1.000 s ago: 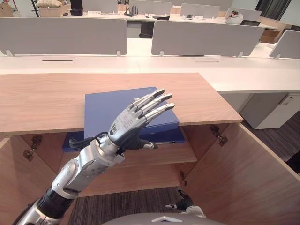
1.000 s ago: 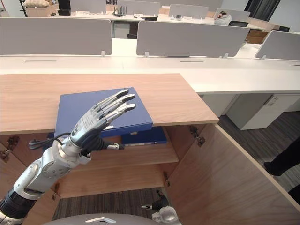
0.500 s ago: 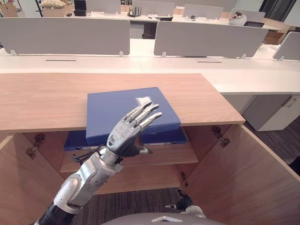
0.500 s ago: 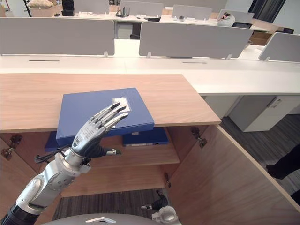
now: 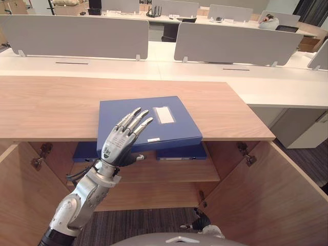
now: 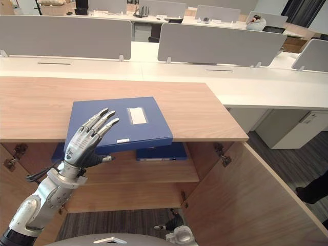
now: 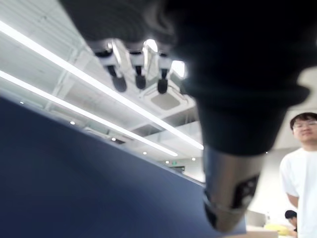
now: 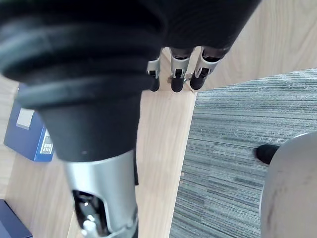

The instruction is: Walk over to the cabinet, pick up the folder, carry it to the office cabinet, place the folder inside the office cabinet, then close the office cabinet door

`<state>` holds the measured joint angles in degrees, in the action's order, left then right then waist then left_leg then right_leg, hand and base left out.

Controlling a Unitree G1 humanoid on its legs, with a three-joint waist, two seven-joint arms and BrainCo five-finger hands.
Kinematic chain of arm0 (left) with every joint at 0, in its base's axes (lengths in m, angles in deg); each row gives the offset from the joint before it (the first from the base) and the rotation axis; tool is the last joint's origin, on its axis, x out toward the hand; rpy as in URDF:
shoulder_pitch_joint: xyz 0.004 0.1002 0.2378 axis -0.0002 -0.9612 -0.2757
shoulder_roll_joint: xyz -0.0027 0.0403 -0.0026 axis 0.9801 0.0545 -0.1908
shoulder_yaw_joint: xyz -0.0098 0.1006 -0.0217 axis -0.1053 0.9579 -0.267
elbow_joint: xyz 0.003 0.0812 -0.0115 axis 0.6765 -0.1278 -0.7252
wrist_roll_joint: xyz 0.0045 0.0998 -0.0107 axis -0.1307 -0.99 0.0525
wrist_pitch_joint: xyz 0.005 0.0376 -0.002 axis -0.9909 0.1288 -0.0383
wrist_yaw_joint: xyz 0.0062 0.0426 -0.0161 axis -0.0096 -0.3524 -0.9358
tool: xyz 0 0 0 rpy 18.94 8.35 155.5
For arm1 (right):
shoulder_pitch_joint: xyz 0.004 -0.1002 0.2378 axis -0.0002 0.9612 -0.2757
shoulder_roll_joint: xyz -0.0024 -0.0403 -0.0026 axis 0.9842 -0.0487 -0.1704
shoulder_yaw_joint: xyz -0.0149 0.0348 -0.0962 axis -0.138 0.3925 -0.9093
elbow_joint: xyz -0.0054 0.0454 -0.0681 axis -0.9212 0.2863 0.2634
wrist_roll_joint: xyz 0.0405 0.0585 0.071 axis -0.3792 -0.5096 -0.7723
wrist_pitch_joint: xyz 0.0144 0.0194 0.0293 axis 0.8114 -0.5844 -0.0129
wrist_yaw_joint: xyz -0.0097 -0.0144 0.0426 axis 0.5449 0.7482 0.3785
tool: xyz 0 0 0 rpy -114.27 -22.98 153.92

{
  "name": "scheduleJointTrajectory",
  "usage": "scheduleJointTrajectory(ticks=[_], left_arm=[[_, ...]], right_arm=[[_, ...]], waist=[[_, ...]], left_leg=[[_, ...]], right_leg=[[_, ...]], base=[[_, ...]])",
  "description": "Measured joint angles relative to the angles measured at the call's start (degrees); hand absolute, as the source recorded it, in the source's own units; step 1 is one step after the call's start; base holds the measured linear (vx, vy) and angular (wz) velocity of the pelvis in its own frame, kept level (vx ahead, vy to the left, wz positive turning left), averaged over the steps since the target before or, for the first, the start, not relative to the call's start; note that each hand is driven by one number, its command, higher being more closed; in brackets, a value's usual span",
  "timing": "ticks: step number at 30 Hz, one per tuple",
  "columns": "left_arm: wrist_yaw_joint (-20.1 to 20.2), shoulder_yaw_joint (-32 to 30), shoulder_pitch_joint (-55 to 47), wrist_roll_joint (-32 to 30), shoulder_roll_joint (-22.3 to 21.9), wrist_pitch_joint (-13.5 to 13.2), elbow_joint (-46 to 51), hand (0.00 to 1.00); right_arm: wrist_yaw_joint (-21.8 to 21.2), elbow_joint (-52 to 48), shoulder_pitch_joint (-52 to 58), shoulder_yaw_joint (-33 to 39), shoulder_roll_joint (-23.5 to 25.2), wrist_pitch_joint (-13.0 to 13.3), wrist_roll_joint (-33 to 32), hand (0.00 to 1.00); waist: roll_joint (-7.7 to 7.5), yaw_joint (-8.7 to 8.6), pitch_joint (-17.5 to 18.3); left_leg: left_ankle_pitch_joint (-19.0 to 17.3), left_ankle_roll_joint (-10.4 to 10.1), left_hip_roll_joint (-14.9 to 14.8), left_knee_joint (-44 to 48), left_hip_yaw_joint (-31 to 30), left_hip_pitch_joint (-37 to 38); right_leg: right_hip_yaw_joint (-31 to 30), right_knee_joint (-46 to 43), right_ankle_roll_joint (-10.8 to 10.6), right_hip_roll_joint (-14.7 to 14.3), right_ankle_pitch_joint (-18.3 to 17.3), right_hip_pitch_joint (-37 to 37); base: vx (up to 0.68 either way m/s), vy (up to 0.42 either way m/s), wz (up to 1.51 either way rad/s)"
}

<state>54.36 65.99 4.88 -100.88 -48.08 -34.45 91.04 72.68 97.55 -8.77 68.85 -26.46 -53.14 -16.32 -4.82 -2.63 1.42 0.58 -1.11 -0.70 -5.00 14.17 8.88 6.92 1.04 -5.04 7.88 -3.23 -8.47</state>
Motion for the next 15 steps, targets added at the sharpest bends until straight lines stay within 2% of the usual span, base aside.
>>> scheduleJointTrajectory(ticks=[15], left_arm=[[-0.73, -2.15, -1.28, -1.02, -1.22, 0.88, -0.69, 0.0]], right_arm=[[0.0, -0.08, 0.01, 0.04, 0.04, 0.0, 0.0, 0.0]], waist=[[0.01, -0.44, -0.25]], left_leg=[[-0.12, -0.02, -0.04, 0.0, -0.03, 0.15]], right_leg=[[0.1, 0.31, 0.01, -0.04, 0.01, -0.38]], base=[[0.0, 0.0, 0.0]])
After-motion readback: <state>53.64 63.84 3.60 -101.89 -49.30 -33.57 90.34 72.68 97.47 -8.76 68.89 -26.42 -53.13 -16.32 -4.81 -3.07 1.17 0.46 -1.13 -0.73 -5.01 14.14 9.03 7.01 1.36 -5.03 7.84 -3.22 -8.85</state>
